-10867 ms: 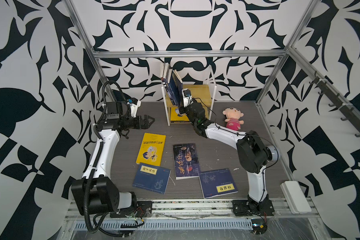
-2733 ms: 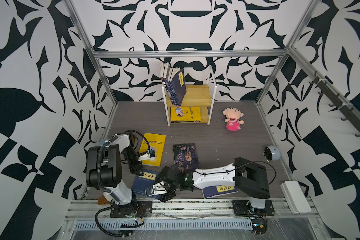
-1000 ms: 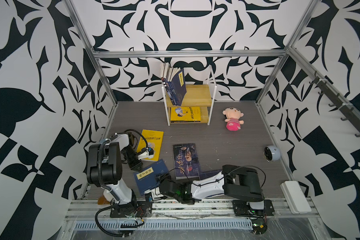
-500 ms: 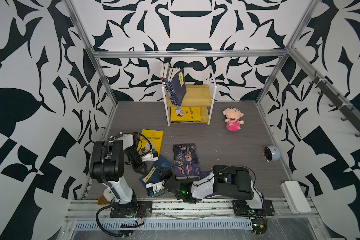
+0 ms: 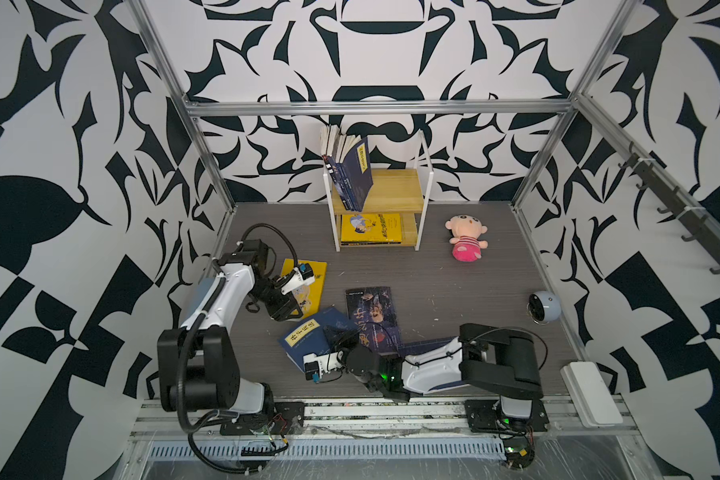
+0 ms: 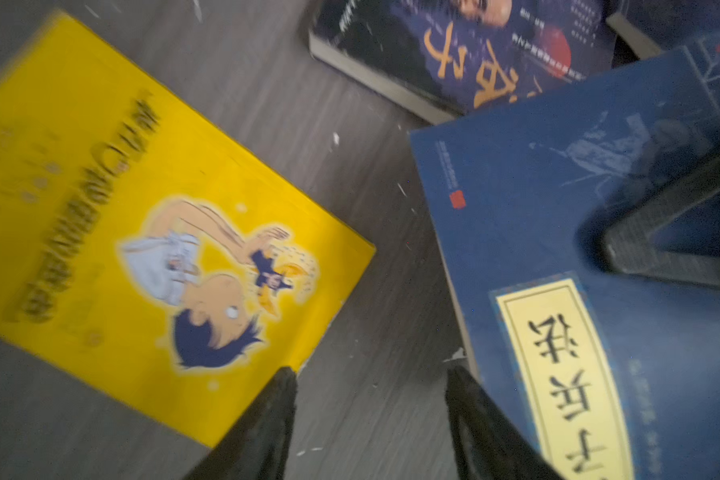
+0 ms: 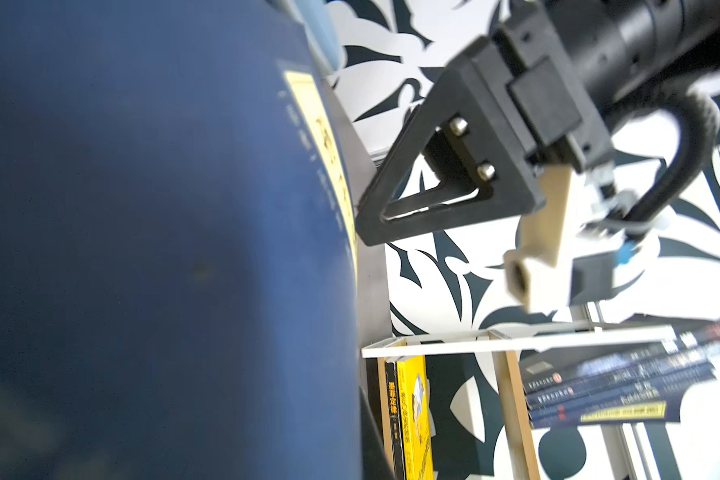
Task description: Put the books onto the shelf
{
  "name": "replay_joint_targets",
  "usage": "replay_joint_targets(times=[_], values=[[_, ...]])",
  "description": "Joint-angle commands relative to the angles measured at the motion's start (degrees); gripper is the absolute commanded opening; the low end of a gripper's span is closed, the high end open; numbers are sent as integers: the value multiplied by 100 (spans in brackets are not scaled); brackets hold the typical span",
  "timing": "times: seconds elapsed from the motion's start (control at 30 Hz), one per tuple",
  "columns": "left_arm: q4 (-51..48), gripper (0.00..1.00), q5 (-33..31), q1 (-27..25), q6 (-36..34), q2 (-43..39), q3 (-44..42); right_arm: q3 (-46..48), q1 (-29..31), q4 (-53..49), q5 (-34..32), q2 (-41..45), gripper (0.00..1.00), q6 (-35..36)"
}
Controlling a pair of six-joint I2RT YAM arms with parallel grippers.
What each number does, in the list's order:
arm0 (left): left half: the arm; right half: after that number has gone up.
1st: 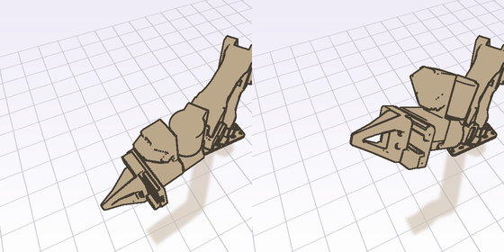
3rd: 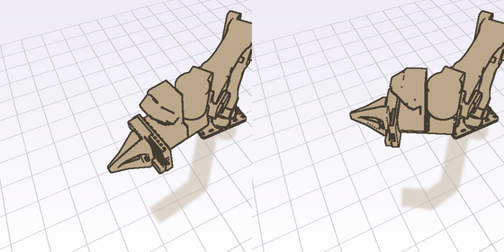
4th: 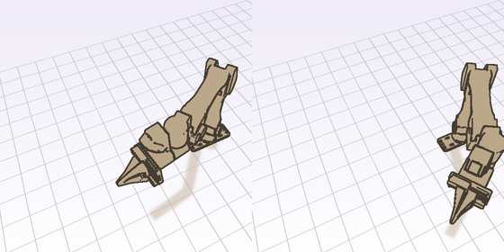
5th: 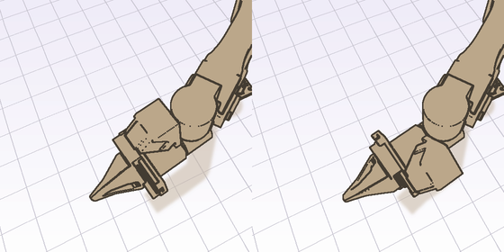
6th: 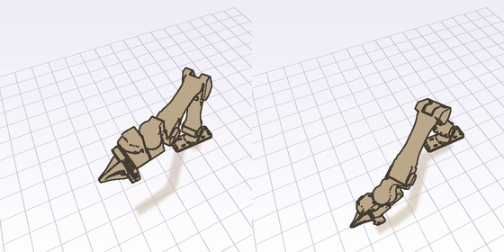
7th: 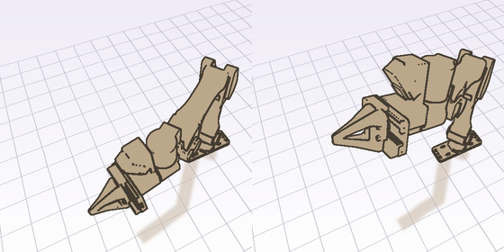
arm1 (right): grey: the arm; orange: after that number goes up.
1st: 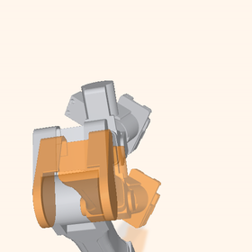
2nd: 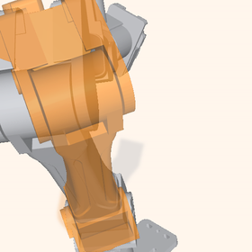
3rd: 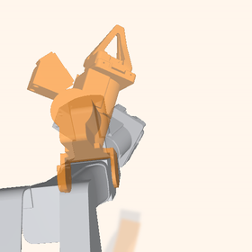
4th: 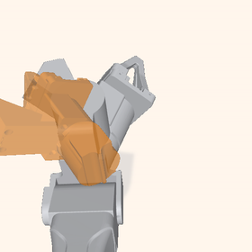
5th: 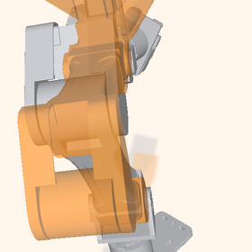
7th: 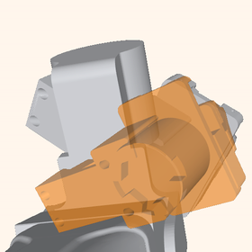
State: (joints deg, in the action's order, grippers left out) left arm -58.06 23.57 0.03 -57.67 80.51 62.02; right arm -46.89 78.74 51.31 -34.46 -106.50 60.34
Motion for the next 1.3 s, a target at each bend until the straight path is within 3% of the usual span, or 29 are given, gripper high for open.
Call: replay_joint_targets(times=[0.0,0.2,0.4,0.43,0.63,0.93,1.27], values=[[546,70,455,22,841,-189,236,98,-135,-202,128,674,0,-844],[2290,84,96,187,2951,-503,492,255,-656,-1430,612,1714,0,-2276],[2418,92,-41,357,4186,-524,951,275,-1328,-2110,868,2460,0,-3424],[2421,99,-67,366,4325,-563,949,253,-1458,-2238,906,2553,0,-3648],[2306,100,-178,379,5219,-703,693,-174,-2146,-2907,688,2910,0,-4944],[3182,100,887,1149,6530,-1053,-339,-1450,-3096,-4028,352,2984,0,-6898],[3171,99,881,1125,6534,-1109,-283,-2998,-3890,-4090,391,2253,0,-7832]])
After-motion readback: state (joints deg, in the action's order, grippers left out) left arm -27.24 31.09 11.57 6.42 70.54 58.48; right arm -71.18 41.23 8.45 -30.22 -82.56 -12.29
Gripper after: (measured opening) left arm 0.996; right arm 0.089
